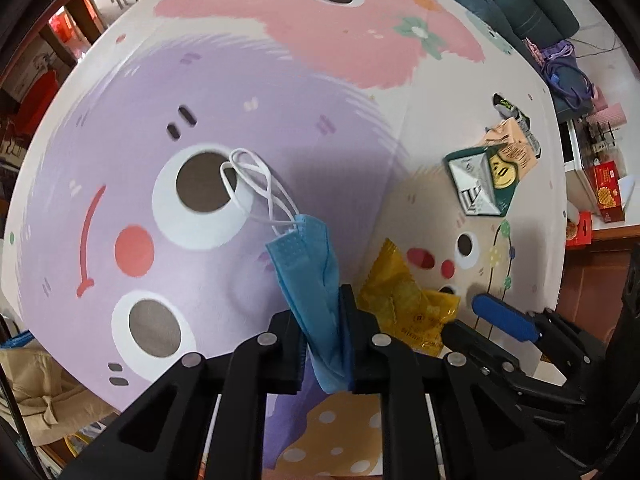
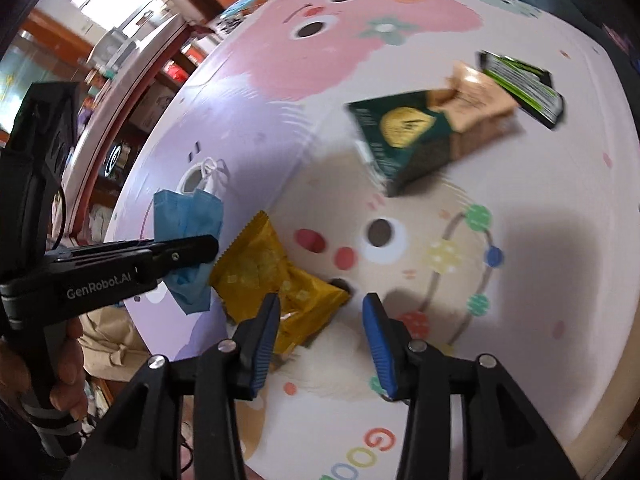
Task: Collect trash
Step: 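Grasp the blue face mask with the left tool while the right tool grasps the yellow snack bag, then carry the mask and yellow bag down over the trash bin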
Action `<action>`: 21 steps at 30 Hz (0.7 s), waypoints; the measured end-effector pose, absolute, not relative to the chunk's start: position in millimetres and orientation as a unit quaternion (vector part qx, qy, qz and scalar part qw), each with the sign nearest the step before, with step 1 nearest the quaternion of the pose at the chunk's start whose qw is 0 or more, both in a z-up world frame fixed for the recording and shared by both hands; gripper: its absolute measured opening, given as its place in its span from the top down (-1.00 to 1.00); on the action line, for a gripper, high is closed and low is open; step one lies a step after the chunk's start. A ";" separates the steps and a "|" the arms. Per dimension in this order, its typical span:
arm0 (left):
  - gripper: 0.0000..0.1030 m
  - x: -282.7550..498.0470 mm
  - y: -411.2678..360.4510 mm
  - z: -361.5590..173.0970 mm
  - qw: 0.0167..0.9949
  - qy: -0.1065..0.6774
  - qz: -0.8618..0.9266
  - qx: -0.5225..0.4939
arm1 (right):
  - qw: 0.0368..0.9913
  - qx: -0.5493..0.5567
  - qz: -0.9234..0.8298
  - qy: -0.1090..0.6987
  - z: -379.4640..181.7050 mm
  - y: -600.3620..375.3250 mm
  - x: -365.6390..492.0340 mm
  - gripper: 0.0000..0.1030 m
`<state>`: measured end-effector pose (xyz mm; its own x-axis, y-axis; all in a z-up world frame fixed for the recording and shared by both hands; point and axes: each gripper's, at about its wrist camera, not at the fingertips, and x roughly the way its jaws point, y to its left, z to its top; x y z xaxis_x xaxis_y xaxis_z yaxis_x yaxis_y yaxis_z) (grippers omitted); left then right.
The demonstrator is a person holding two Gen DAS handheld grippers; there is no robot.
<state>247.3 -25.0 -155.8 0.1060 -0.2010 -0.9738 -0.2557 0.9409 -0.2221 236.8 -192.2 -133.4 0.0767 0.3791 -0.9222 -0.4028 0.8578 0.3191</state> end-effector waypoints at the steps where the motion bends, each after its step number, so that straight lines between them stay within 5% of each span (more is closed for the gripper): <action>1: 0.77 244.7 -23.5 -157.6 0.722 0.669 0.017 -0.174 | 0.735 -0.021 0.267 0.622 -135.6 -188.2 235.9 0.16; 11: 0.77 230.8 -18.8 -160.7 0.727 0.667 0.000 -0.164 | 0.737 -0.046 0.261 0.622 -142.2 -165.7 233.0 0.17; 17: 0.77 240.1 -32.7 -168.9 0.730 0.668 -0.027 -0.142 | 0.732 -0.017 0.250 0.634 -144.2 -164.9 224.1 0.44; 18: 0.77 239.6 -32.8 -169.2 0.731 0.668 -0.033 -0.136 | 0.733 -0.020 0.246 0.635 -143.3 -162.5 220.8 0.75; 21: 0.77 238.6 -33.4 -166.1 0.731 0.670 -0.063 -0.115 | 0.747 -0.020 0.221 0.626 -130.6 -161.1 204.0 0.74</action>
